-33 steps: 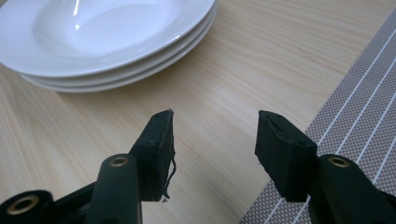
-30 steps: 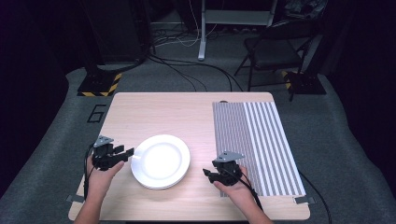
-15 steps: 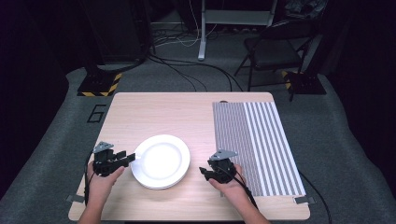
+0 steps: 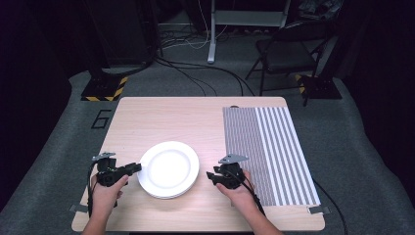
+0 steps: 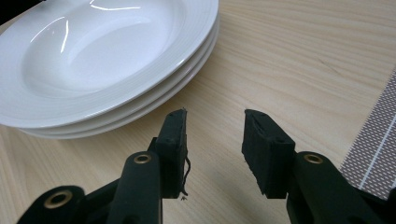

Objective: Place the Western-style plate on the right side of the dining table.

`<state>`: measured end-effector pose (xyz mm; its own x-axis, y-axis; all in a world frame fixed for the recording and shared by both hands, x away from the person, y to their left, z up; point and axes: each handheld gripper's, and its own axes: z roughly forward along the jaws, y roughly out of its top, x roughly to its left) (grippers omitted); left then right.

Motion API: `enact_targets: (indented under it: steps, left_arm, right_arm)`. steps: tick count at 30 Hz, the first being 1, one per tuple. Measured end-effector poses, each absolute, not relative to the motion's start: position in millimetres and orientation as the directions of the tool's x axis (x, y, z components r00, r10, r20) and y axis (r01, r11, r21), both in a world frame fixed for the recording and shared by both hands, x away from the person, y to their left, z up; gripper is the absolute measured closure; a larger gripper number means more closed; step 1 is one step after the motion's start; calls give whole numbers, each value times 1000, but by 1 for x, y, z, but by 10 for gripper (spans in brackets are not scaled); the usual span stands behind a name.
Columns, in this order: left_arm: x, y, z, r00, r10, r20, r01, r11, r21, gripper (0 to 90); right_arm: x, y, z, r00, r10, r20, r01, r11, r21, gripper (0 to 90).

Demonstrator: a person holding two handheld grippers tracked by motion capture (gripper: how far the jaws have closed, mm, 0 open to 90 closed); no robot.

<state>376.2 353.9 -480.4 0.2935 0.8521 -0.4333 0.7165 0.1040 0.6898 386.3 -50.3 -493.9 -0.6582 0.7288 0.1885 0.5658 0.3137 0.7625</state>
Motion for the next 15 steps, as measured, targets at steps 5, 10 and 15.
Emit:
enact_targets:
  steps: [5,10,15]
  left_arm:
    - [378,354,-484,283,834,-474,730,133,670,670]
    - [377,354,-483,286,839,-464,728,124,674,685]
    - [375,352,-483,284,844,-454,725,121,678,704]
  right_arm:
    - [389,-52,-494,-651,729,211,577,294,762,588]
    - [391,-51,-495,-647,729,224,583,283,762,577]
    - [396,-50,-493,-631,728,268,601,241,762,581]
